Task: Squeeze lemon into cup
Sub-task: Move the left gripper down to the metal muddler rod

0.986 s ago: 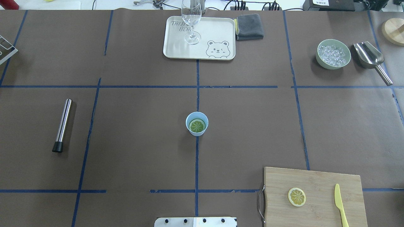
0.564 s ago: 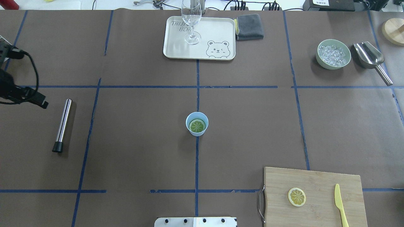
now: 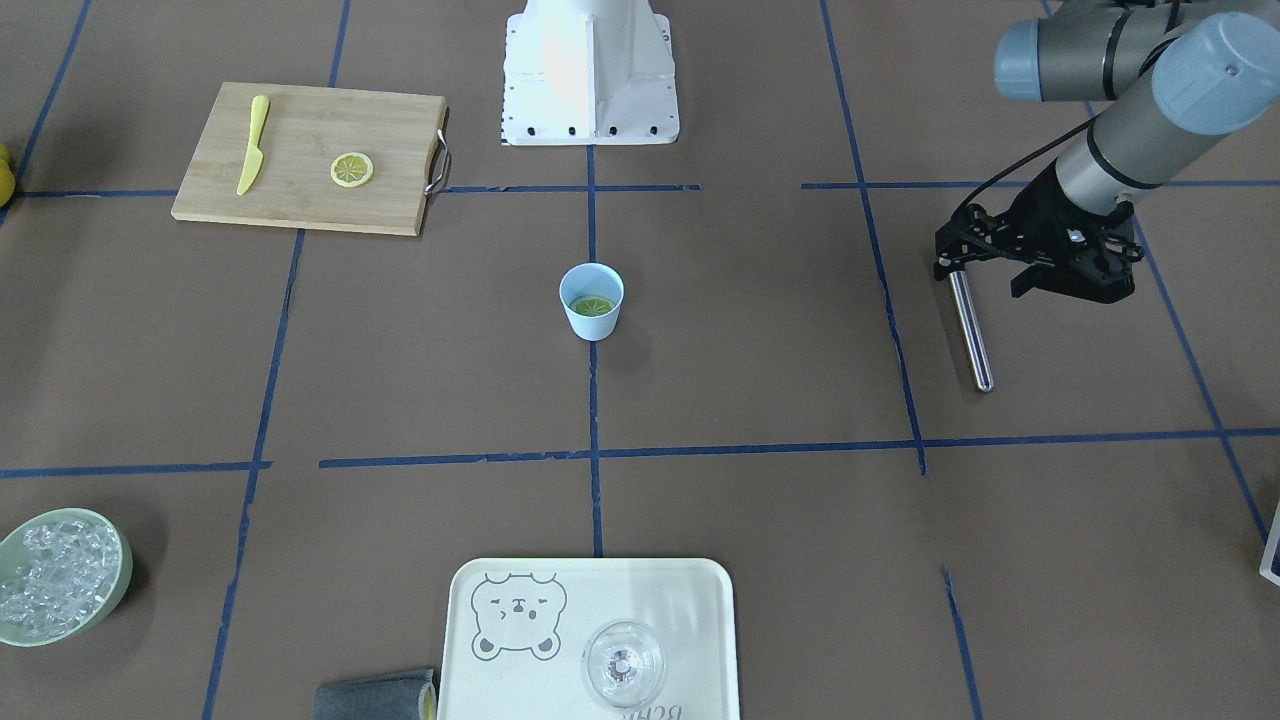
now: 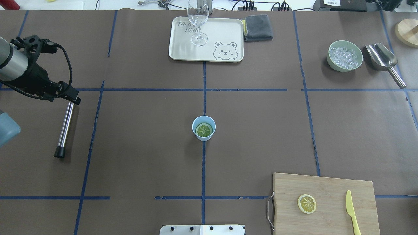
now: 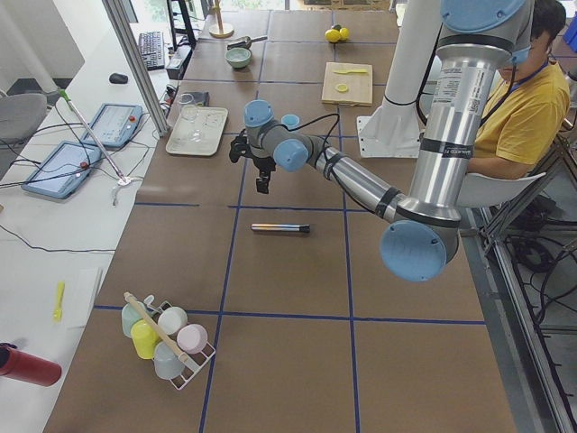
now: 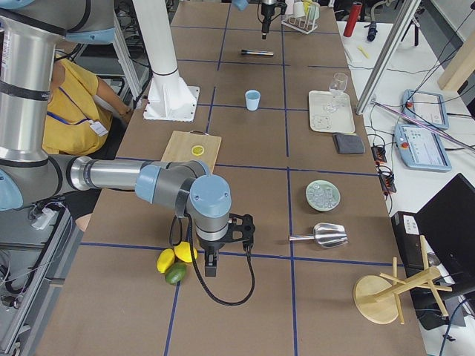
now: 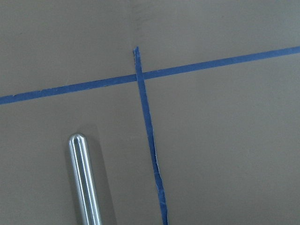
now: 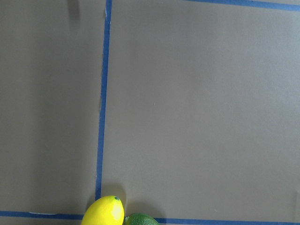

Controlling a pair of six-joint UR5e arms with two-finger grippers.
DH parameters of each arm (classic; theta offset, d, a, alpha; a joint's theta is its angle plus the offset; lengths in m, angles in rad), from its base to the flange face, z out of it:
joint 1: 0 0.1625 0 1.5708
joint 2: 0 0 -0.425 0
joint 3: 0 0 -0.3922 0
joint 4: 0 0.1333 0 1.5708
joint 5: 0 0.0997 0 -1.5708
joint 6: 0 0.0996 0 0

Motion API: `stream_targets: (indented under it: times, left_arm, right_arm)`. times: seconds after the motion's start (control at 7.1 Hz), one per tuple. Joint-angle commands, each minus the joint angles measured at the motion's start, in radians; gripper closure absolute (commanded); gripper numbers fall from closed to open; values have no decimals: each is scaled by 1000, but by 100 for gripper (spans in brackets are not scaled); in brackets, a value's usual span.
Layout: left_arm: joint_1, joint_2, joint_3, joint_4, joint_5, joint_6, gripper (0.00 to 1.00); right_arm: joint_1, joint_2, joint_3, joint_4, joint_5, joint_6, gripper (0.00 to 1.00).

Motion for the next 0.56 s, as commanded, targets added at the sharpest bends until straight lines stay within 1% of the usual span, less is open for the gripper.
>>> stream_targets:
  times: [0.0, 0.14, 0.28, 0.42]
  left_arm:
    - [3, -26, 22, 2, 9, -1, 0]
    - [3, -47, 31, -1, 9, 11, 0]
    - [2, -102, 92, -3, 13, -7, 0]
    - [0, -122, 85, -12, 13, -73, 0]
  right_arm:
    - [0, 0, -2, 0, 0, 0, 0]
    - [0, 0, -7, 0, 2, 0, 0]
    - [0, 0, -6, 0, 3, 2, 0]
    - [0, 0, -5, 0, 5, 2, 0]
